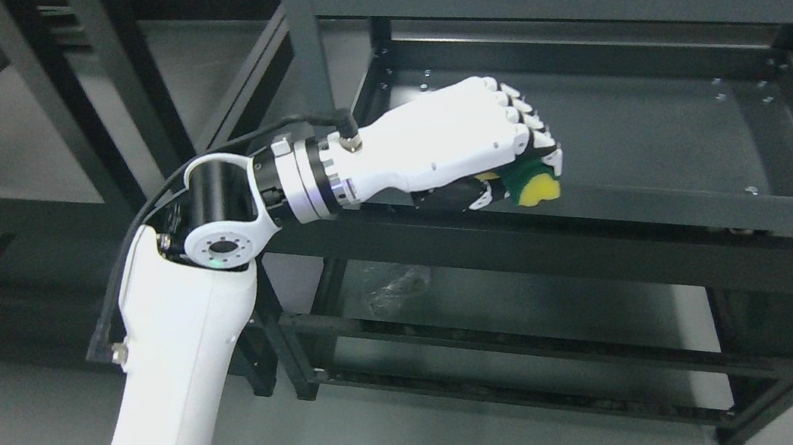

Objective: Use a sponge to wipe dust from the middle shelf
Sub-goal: 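Extend the left hand into the middle shelf, sponge against its surface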

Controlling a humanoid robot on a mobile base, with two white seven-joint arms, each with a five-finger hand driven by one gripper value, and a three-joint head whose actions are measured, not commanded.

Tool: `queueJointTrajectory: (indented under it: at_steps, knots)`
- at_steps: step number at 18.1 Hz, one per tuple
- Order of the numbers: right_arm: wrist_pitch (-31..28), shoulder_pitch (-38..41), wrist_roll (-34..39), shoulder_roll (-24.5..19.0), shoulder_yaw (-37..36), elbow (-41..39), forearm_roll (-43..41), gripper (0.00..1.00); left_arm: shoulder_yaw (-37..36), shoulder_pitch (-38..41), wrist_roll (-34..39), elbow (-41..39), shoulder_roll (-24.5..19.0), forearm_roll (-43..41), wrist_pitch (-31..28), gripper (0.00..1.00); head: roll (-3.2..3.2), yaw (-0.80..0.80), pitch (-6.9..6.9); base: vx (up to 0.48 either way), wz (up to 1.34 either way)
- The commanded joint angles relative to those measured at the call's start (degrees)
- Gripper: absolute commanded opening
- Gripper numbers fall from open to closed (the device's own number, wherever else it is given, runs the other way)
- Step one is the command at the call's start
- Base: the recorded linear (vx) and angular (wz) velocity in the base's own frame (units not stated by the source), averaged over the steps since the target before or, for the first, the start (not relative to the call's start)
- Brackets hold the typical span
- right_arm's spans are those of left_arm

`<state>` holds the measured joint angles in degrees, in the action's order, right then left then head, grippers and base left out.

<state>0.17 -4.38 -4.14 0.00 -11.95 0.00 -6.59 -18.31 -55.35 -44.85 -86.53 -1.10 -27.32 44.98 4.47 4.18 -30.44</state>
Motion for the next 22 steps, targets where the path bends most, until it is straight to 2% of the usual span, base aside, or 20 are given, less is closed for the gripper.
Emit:
queueJointTrajectory:
  at_steps: [1,4,7,9,13,16,19,22]
  knots:
    - [-4.3,0.0,0.0,1.0,0.0,-1.0,0.0,1.00,-11.5,-13.4,3.0,0.0,0.1,4.0,0.0,0.00,0.00,0.00,0.00,-0.026,-0.66]
    - [-4.2,0.0,0.0,1.0,0.0,-1.0,0.0,1.00,-13.8,-20.6,5.0,0.8,0.1,3.7,0.0,0.00,0.00,0.00,0.00,0.029,-0.37]
    - [-4.2,0.0,0.0,1.0,0.0,-1.0,0.0,1.00,-19.5,-27.3,12.3,5.9,0.1,1.8,0.0,0.00,0.00,0.00,0.00,0.057,-0.27]
    - [-4.2,0.0,0.0,1.0,0.0,-1.0,0.0,1.00,-21.8,-30.9,18.0,9.5,0.1,-3.2,0.0,0.00,0.00,0.00,0.00,0.056,-0.18]
    - [-4.2,0.0,0.0,1.0,0.0,-1.0,0.0,1.00,-28.5,-38.2,22.0,17.9,0.1,-6.4,-0.4,0.00,0.00,0.00,0.01,0.056,-0.15]
    - [-4.2,0.0,-0.1,1.0,0.0,-1.0,0.0,1.00,-33.6,-40.3,22.3,21.3,0.1,-8.8,-4.5,0.00,0.00,0.00,0.01,0.045,-0.10]
    - [-4.2,0.0,-0.1,1.0,0.0,-1.0,0.0,1.00,-38.6,-40.4,22.4,24.5,0.1,-14.3,-5.1,0.00,0.00,0.00,0.01,0.037,-0.06]
    - [-4.2,0.0,0.0,1.0,0.0,-1.0,0.0,1.00,-42.2,-40.4,22.4,27.0,0.1,-15.9,-5.1,0.00,0.00,0.00,0.01,0.034,-0.01]
